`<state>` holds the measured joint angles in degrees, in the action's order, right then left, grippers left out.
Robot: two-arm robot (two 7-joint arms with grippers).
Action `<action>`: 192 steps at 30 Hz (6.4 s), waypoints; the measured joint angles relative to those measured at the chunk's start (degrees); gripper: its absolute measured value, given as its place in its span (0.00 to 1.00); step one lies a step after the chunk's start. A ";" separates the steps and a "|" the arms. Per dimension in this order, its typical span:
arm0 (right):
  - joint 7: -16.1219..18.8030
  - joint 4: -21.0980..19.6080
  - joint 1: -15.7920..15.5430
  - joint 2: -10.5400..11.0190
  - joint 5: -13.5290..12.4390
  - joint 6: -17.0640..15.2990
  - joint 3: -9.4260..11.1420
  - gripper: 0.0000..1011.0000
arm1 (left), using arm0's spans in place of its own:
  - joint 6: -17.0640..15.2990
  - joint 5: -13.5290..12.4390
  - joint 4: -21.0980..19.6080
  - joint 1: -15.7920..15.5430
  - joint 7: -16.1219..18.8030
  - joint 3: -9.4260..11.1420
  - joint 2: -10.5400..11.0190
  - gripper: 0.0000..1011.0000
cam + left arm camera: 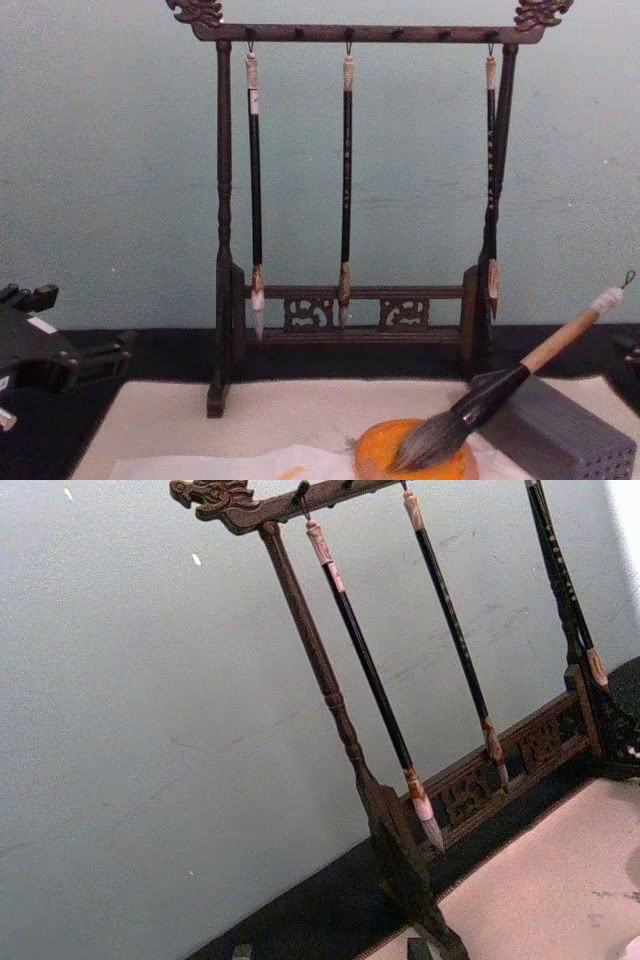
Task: Pick up the brush from the inkstone, write on the paper, then place the brush back to its original position.
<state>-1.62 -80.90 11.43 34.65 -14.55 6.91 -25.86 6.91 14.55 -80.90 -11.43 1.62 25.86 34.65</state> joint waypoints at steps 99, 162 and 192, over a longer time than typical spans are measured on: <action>11.90 4.65 2.27 -15.17 -41.26 -24.90 17.50 0.99 | 0.00 0.00 0.00 0.00 0.00 0.00 0.00 0.99; 8.31 14.24 8.89 -19.42 -51.05 -23.97 14.73 0.79 | 0.00 0.00 0.00 -0.01 0.00 0.00 0.00 0.99; 8.32 14.24 8.89 -19.49 -50.98 -24.05 14.81 0.19 | 0.00 0.00 0.00 0.00 0.00 0.00 0.00 0.99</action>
<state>6.70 -66.66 20.32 15.15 -65.53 -17.15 -11.05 6.91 14.55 -80.90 -11.43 1.62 25.86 34.65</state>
